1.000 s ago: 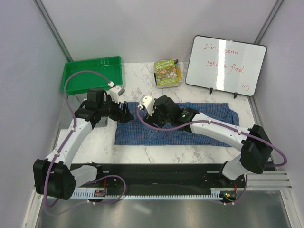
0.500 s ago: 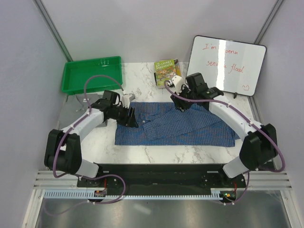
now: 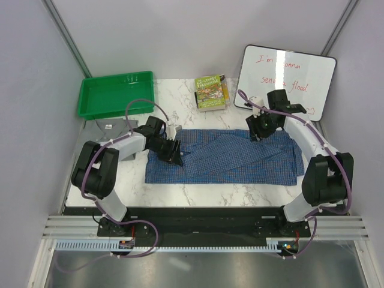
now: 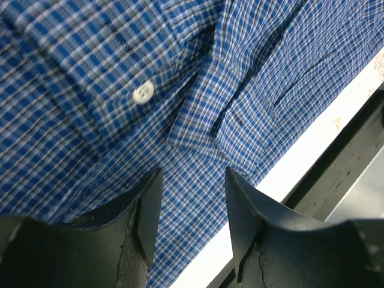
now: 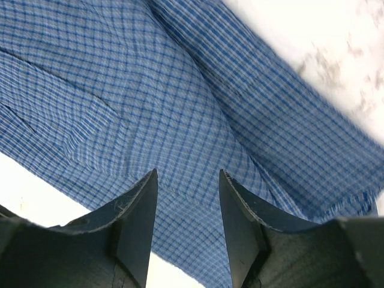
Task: Fold and stack the long sleeve shirts
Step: Fold the shirt
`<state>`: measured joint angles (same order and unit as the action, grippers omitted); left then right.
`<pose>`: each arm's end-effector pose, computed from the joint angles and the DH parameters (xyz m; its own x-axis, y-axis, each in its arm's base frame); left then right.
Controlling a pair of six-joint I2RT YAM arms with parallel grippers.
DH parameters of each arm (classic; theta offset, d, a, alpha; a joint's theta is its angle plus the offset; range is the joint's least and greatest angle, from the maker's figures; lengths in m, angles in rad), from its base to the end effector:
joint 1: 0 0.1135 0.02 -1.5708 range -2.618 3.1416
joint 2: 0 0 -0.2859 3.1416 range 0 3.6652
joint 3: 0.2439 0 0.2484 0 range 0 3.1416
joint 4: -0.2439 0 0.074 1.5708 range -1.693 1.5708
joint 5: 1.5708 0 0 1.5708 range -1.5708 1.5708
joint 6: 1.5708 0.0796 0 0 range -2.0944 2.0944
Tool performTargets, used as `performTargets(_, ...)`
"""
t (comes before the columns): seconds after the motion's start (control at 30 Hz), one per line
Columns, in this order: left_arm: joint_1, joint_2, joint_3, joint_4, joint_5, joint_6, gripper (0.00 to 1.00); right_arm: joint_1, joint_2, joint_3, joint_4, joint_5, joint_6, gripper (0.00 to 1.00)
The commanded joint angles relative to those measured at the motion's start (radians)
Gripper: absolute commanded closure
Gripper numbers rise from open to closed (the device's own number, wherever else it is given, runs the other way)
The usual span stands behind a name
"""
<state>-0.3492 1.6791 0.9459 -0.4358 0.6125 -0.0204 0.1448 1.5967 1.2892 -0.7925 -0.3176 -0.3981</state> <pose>0.2893 -0.1541 0.1529 -0.8746 0.3007 -0.3802 0.4735 0.6982 -0.5370 0.3360 0.0741 0.2502 -0.7054 -0.4750 -0.5260 -0.5974 0.7978 0.0807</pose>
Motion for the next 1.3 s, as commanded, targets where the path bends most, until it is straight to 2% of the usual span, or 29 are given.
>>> performTargets(0.0, -0.033, 0.03, 0.057, 0.077, 0.001, -0.052, 0.48, -0.057, -0.081, -0.031, -0.07, -0.018, -0.031, 0.47)
performTargets(0.23, -0.039, 0.085, 0.106, 0.091, -0.017, -0.075, 0.51, -0.109, -0.118, -0.053, -0.094, -0.015, -0.044, 0.46)
performTargets(0.33, -0.039, 0.105, 0.123, 0.095, -0.014, -0.082, 0.57, -0.122, -0.121, -0.054, -0.102, -0.012, -0.048, 0.46)
performTargets(0.37, -0.039, 0.102, 0.126, 0.097, -0.014, -0.082, 0.64, -0.123, -0.121, -0.054, -0.108, -0.011, -0.053, 0.46)
performTargets(0.43, -0.039, 0.091, 0.134, 0.092, -0.023, -0.081, 0.71, -0.129, -0.123, -0.057, -0.111, -0.009, -0.057, 0.46)
performTargets(0.47, -0.04, 0.084, 0.136, 0.091, -0.029, -0.073, 0.83, -0.131, -0.124, -0.06, -0.114, -0.008, -0.064, 0.46)
performTargets(0.57, -0.039, 0.056, 0.155, 0.045, -0.072, -0.049, 0.98, -0.136, -0.132, -0.071, -0.117, -0.001, -0.073, 0.46)
performTargets(0.77, -0.034, 0.011, 0.188, -0.11, -0.16, 0.016, 0.98, -0.136, -0.124, -0.077, -0.113, -0.02, -0.074, 0.46)
performTargets(1.03, -0.03, 0.057, 0.185, -0.109, -0.243, 0.06, 0.97, -0.11, -0.063, -0.071, -0.06, -0.126, -0.012, 0.51)
performTargets(1.27, 0.009, 0.056, 0.198, -0.109, -0.249, 0.088, 0.98, -0.042, -0.014, -0.1, 0.01, -0.132, 0.025, 0.53)
